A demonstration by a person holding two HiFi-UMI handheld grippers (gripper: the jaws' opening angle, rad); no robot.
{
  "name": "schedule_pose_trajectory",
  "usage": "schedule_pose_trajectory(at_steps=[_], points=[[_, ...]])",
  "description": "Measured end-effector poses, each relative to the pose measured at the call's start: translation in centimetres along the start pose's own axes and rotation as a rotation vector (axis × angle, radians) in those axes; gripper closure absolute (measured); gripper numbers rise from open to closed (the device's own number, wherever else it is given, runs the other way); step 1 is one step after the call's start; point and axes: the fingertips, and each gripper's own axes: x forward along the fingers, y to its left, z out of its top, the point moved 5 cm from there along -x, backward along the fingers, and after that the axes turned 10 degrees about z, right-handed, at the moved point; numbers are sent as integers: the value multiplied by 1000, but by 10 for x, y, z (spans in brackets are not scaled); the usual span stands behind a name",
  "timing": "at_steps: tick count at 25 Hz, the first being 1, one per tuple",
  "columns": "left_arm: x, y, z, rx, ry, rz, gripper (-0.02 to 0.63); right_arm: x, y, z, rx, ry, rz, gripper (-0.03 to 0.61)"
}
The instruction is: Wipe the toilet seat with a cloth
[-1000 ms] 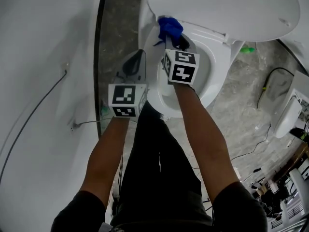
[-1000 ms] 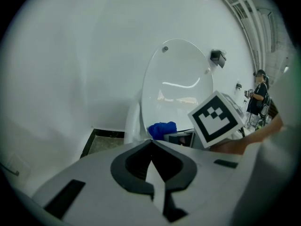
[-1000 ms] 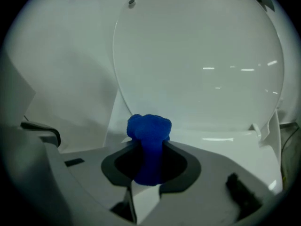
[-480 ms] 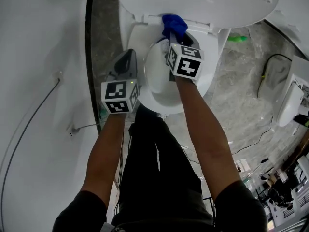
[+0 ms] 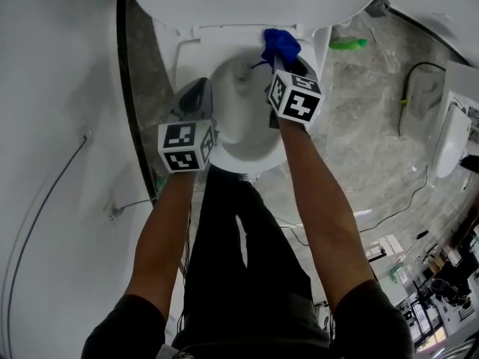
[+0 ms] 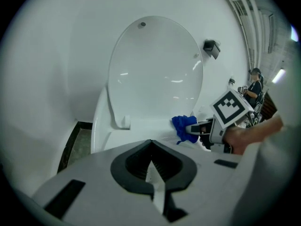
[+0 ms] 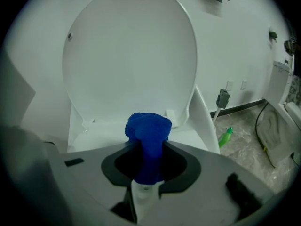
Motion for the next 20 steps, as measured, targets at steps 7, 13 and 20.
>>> schedule_pose_trajectory(at_steps=[7, 13, 20], points=[[4, -33, -8, 29, 20, -47, 604, -27, -34, -21, 2, 15, -55, 480], [3, -74, -26, 109, 44, -93, 604, -53, -53, -47, 8, 44, -58, 480], [-9, -116, -47, 218, 72, -117, 604, -85, -59, -84, -75, 87, -39, 480]])
